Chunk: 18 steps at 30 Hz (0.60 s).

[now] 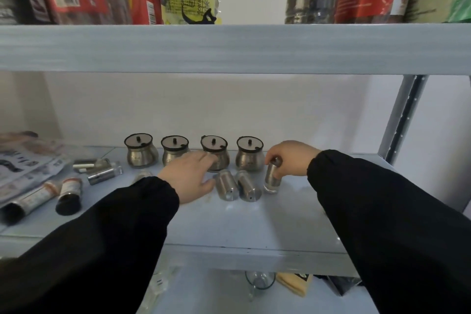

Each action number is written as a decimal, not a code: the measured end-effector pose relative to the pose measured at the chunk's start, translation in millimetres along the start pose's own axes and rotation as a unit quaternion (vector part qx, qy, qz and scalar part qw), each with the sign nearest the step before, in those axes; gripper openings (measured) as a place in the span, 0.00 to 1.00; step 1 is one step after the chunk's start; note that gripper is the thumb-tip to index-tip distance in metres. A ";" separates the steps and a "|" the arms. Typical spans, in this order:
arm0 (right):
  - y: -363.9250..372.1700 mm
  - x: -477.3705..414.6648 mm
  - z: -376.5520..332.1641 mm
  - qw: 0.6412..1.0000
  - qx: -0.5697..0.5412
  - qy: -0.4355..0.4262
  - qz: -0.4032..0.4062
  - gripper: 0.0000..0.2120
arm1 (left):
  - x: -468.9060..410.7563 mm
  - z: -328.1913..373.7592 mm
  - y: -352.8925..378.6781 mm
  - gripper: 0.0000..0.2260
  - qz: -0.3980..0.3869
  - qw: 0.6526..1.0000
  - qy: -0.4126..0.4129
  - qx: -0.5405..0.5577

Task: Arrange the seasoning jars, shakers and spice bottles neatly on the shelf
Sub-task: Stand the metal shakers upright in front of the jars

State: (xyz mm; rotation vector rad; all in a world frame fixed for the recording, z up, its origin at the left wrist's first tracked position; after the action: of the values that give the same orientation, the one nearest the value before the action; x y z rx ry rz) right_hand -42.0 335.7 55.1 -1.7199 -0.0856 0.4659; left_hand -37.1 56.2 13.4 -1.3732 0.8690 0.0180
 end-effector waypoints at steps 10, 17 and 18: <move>-11.3 -3.0 11.4 0.995 -0.079 0.058 -0.005 0.22 | 34.0 -42.7 -10.1 0.25 -0.015 0.999 -0.041 -0.003; -7.0 -4.5 8.7 0.997 -0.051 0.049 0.022 0.11 | 46.5 -57.4 -9.5 0.25 -0.039 0.996 -0.080 -0.007; -6.1 -5.4 8.1 0.997 -0.049 0.049 0.029 0.11 | 47.3 -58.3 -9.4 0.25 -0.043 0.995 -0.084 -0.009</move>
State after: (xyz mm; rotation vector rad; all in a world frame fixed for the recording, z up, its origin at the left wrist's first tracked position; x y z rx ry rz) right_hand -48.6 342.7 61.3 -1.8419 0.0121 0.4262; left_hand -30.1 -17.7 -1.3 -1.4034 0.6704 0.0755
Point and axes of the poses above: each hand's wrist, its own x-axis away from the middle knuckle, its own y-axis out of the palm, z = x × y, the point moved 2 cm from there along -x, towards the middle knuckle, and after that the axes turned 12 degrees about z, right-handed, at the moved point
